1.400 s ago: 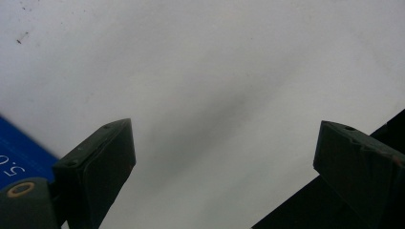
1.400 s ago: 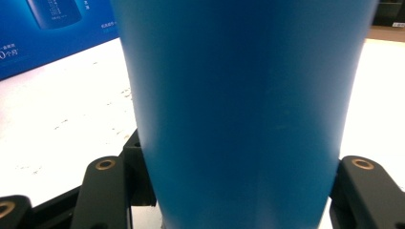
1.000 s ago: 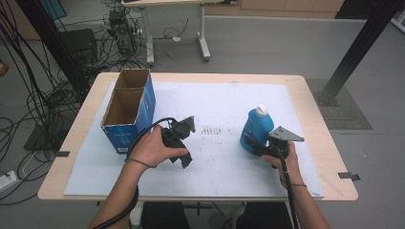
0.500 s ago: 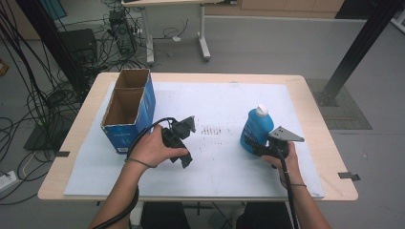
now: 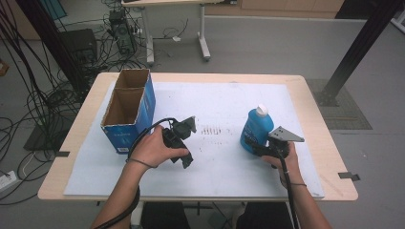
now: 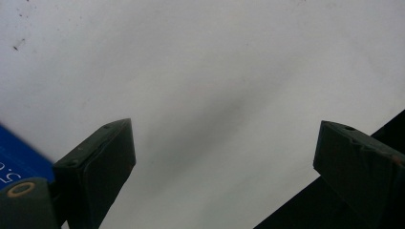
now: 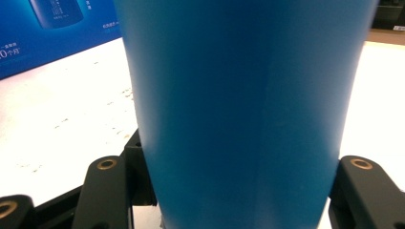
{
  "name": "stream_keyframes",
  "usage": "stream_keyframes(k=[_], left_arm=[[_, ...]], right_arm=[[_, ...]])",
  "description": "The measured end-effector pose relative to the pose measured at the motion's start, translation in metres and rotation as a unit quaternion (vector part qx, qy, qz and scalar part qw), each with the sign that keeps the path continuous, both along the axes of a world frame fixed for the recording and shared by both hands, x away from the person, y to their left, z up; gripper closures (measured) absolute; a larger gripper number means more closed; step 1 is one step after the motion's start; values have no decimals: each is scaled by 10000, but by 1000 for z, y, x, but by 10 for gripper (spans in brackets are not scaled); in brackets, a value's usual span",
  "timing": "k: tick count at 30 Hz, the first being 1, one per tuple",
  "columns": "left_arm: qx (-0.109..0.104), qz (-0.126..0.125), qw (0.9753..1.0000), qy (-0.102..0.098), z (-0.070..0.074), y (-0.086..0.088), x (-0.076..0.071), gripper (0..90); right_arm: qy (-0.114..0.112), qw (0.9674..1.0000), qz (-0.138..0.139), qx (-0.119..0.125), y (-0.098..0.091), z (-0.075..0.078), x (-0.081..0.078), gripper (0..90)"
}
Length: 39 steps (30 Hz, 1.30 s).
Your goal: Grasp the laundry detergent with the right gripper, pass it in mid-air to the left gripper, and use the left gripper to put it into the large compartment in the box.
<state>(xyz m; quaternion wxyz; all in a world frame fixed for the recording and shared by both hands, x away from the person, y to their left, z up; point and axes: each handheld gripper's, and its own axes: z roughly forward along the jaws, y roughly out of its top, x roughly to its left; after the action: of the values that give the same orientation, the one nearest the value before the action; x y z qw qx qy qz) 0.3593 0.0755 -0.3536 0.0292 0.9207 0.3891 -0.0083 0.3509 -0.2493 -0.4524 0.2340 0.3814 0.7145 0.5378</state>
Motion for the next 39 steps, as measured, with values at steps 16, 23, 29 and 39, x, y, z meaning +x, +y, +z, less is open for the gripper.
stream_keyframes(k=[16, 23, 29, 39], left_arm=[[-27, 86, 9999, -86, 6, 3, 3, 74], [-36, 34, 10000, -64, 4, 1, 2, 74], [-54, 42, 10000, -65, 4, 3, 2, 74], [-81, 14, 9999, -107, 8, 5, 1, 74]], right_arm=[[-14, 10000, -4, -33, 0, 0, 0, 403], [-62, 10000, -19, -42, 1, 0, -1, 404], [-72, 10000, -20, -43, 1, -1, -1, 405], [-31, 10000, -13, -25, 0, 0, -1, 404]])
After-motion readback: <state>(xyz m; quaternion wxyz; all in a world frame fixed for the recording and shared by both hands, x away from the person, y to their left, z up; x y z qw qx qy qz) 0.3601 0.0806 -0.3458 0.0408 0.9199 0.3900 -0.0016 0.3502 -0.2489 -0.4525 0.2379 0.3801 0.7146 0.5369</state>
